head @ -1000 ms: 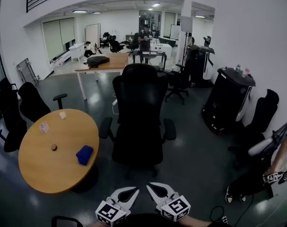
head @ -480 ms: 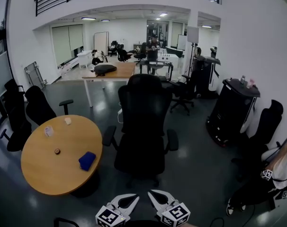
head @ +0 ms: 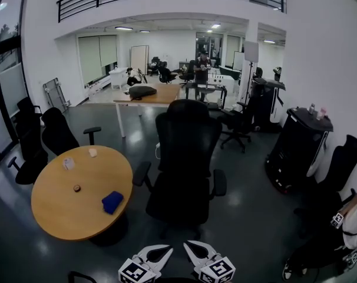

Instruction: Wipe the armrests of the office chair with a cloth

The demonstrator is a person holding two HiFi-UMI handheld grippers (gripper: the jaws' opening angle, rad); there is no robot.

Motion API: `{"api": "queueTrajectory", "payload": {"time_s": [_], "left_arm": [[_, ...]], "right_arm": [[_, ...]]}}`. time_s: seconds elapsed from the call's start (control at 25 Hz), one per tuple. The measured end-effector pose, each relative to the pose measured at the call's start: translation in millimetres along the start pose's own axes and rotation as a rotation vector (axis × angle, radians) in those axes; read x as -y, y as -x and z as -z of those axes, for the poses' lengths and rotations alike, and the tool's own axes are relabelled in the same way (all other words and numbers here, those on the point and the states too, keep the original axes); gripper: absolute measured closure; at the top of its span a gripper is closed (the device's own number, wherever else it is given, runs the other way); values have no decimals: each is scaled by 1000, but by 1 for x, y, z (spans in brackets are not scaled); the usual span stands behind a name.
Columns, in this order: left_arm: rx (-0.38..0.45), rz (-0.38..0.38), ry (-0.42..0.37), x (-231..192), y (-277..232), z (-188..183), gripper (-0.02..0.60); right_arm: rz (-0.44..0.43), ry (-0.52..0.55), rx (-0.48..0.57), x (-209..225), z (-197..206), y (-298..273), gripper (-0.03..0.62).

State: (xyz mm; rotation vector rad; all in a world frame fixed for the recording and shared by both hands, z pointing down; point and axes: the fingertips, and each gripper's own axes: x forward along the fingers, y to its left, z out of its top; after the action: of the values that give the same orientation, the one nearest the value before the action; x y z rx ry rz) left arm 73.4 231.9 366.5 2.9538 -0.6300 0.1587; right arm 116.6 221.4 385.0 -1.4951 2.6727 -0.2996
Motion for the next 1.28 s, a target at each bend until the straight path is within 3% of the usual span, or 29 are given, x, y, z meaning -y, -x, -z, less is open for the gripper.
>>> {"api": "queueTrajectory", "payload": {"time_s": [0.72, 1.04, 1.28], "left_arm": [[-13, -136, 51, 19, -22, 12, 568], [-3, -151, 88, -16, -25, 22, 568], [25, -115, 126, -75, -24, 19, 569]], "right_arm": [[-101, -110, -32, 33, 17, 16, 576], [-75, -141, -51, 53, 22, -10, 551], [-26, -128, -74, 62, 22, -60, 545]]}}
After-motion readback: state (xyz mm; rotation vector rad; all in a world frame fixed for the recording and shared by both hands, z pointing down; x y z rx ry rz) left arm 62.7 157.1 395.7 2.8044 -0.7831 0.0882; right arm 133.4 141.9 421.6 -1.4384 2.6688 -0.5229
